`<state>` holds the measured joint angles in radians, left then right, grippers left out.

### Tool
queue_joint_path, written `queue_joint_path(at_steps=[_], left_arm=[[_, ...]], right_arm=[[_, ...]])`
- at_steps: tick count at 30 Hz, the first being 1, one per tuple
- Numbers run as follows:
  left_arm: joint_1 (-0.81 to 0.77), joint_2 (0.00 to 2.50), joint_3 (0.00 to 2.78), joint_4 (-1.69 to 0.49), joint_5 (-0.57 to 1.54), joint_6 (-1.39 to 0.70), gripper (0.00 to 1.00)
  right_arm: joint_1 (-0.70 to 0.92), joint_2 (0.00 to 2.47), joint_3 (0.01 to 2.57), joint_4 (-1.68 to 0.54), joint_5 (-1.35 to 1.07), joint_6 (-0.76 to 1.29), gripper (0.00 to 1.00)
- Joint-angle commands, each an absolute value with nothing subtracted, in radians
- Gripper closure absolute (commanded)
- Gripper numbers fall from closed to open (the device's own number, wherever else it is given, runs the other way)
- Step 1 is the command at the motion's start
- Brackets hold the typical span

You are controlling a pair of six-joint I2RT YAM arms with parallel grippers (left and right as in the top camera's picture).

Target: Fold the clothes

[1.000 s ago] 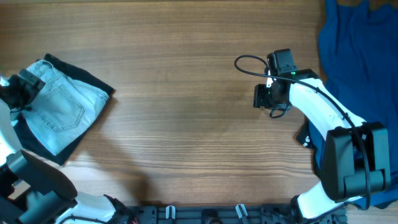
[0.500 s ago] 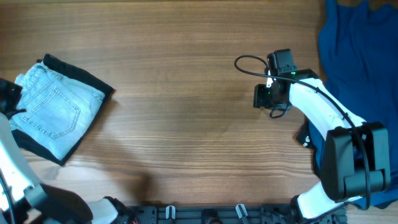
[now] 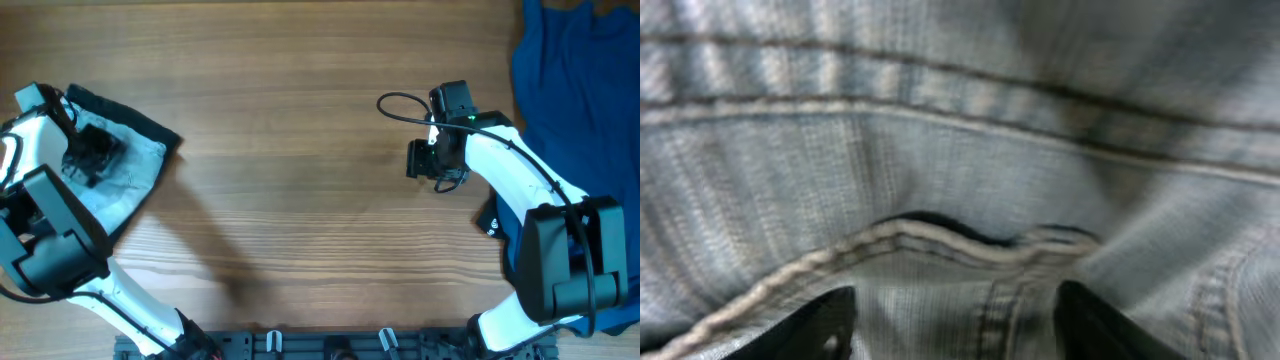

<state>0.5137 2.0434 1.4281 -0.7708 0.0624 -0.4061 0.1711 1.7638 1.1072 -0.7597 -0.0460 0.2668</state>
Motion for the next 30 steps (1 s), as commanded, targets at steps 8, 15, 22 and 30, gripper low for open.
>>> queue_joint_path(at_steps=[8,15,22,30], left_arm=[[0.470,2.105,1.429,-0.486,0.380,-0.380,0.25],[0.433,1.781,1.429,-0.524,0.347,-0.313,0.20],[0.064,1.655,1.427,-0.742,0.236,-0.161,0.09],[-0.033,1.670,1.427,-1.189,0.147,-0.165,0.00]], right_arm=[[0.169,1.778,1.106,-0.782,-0.061,0.262,0.34],[0.169,1.778,1.106,-0.738,-0.116,0.264,0.20],[0.168,1.778,1.109,-0.622,-0.282,0.239,0.00],[0.093,1.736,1.281,-0.844,-0.278,0.274,0.00]])
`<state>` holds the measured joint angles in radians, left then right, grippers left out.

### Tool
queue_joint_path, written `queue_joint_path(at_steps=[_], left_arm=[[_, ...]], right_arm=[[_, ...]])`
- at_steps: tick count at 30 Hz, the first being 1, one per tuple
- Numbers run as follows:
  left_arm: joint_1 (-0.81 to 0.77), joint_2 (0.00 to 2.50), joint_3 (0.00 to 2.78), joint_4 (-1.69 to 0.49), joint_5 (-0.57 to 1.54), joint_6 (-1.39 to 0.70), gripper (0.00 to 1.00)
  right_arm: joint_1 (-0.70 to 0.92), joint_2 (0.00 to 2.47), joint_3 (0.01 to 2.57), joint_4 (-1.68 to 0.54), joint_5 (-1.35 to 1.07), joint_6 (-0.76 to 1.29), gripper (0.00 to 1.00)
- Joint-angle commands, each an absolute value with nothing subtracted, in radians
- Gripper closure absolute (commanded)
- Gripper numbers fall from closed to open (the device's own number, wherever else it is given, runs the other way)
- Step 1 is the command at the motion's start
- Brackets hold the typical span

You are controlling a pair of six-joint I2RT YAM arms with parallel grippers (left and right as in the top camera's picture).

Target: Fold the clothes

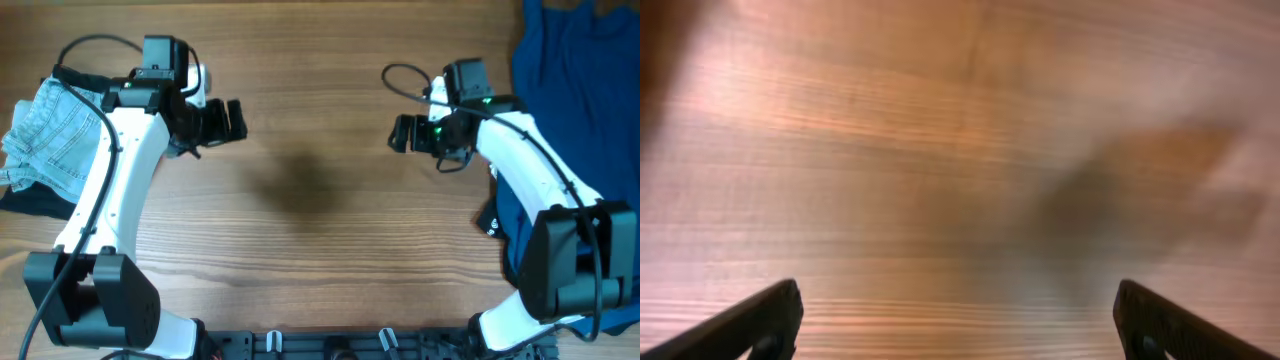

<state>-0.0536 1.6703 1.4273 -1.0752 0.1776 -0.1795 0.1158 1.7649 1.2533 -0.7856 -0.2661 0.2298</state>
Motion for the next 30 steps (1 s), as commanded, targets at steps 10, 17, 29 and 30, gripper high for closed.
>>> queue_joint_path(at_steps=[10,17,29,30], left_arm=[[-0.003,1.211,1.315,-1.177,0.106,-0.163,0.00],[-0.003,0.707,1.118,-1.114,0.133,-0.078,0.00],[-0.002,0.596,1.116,-1.134,0.133,-0.075,0.00],[-0.002,0.596,1.116,-1.134,0.133,-0.075,0.00]], right_arm=[[0.088,1.349,1.129,-0.908,-0.196,0.321,0.00],[0.140,0.912,0.837,-0.820,0.009,0.349,0.00],[0.140,0.836,0.777,-0.846,0.032,0.367,0.00],[0.140,0.842,0.777,-0.848,0.021,0.368,0.00]])
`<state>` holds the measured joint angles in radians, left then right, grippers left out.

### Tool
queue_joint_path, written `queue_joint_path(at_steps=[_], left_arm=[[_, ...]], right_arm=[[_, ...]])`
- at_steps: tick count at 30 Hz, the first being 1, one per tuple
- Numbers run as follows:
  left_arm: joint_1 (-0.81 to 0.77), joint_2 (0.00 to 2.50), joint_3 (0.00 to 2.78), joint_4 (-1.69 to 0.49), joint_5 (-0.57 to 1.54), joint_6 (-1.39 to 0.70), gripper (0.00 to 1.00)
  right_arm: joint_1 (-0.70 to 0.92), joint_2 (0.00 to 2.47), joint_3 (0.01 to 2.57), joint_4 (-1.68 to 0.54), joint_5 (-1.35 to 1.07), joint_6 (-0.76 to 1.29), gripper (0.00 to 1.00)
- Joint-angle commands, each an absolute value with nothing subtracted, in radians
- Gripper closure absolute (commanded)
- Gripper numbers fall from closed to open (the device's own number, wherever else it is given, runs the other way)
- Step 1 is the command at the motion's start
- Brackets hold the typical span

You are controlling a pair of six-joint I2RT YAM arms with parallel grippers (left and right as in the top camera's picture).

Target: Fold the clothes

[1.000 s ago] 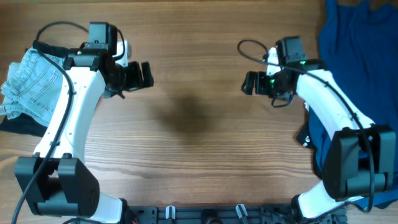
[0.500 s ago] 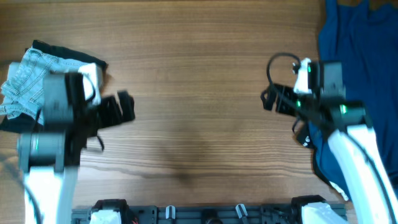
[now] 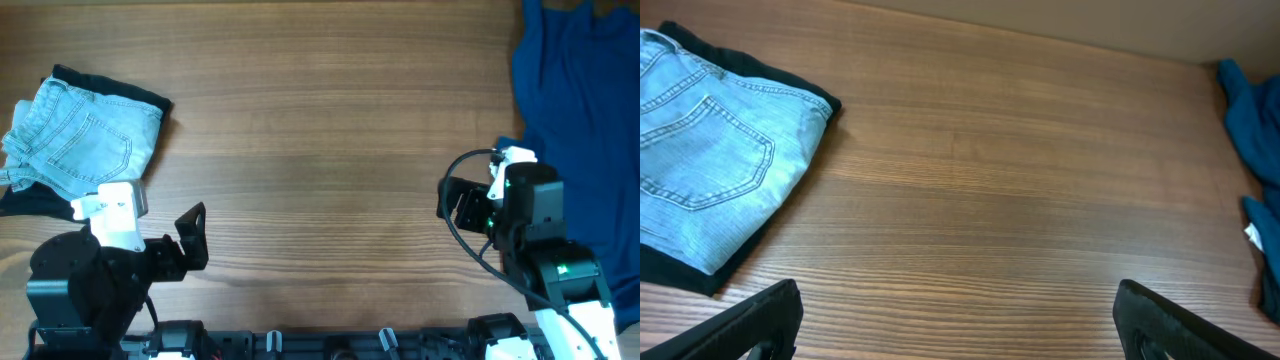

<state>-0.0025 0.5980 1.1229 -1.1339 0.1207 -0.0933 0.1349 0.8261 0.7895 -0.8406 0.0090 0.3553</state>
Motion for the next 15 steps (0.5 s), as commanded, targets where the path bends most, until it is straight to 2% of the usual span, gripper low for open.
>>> queue_joint_path(at_steps=[1,6,9,15], left_arm=[[-0.002,0.596,1.116,-1.134,0.133,-0.075,0.00],[-0.002,0.596,1.116,-1.134,0.133,-0.075,0.00],[-0.002,0.596,1.116,-1.134,0.133,-0.075,0.00],[-0.002,0.596,1.116,-1.134,0.133,-0.075,0.00]], right_arm=[[0.140,0.848,0.777,-0.847,0.010,0.367,0.00],[0.140,0.868,0.777,-0.849,-0.080,0.370,0.00],[0.140,0.890,0.777,-0.846,-0.014,0.366,0.00],[0.140,0.914,0.777,-0.713,-0.023,0.311,0.00]])
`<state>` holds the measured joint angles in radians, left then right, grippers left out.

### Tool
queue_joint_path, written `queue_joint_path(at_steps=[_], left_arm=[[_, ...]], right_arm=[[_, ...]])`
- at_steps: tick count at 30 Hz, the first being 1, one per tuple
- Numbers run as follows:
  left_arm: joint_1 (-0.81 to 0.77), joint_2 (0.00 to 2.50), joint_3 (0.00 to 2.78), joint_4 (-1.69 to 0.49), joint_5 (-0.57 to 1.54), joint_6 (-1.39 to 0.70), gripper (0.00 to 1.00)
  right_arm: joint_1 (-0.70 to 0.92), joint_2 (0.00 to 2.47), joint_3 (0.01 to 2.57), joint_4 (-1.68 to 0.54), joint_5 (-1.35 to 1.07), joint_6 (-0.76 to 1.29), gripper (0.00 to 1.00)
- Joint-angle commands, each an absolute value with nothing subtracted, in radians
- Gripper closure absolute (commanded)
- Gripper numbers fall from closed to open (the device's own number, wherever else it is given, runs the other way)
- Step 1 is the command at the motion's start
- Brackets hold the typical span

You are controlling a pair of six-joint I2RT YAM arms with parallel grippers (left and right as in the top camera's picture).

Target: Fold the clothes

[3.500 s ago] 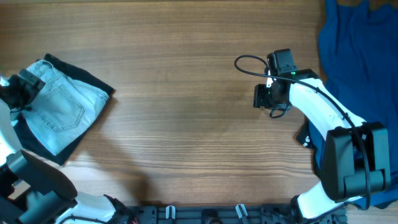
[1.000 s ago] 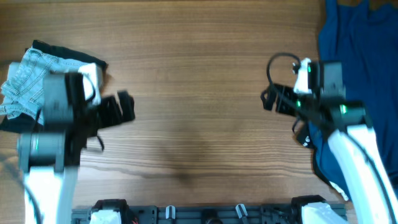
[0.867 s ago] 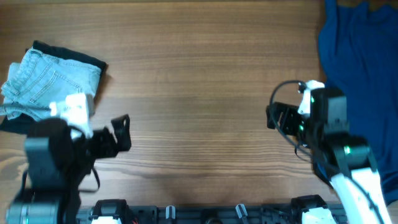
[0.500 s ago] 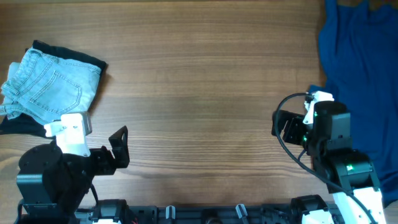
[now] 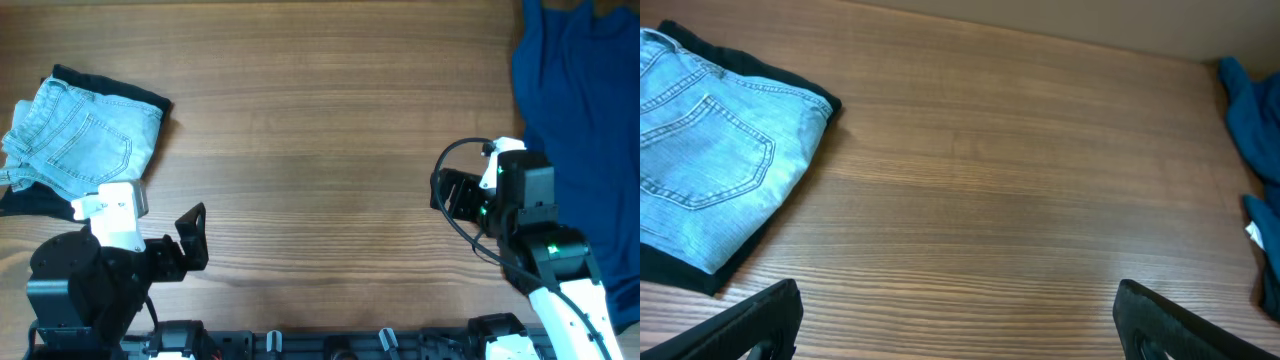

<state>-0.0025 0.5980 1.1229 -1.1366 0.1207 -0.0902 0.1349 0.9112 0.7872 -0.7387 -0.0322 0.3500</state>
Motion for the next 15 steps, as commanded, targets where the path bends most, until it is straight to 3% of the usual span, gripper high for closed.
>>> queue_joint_path(at_steps=[1,9,15], left_arm=[[-0.002,0.596,1.116,-1.134,0.133,-0.075,0.00],[-0.002,0.596,1.116,-1.134,0.133,-0.075,0.00],[-0.002,0.596,1.116,-1.134,0.133,-0.075,0.00]], right_arm=[[0.140,0.915,0.777,-0.702,-0.023,0.308,0.01],[0.136,0.661,0.767,-0.618,-0.068,0.036,0.00],[0.108,0.324,0.495,-0.462,-0.111,0.003,0.00]])
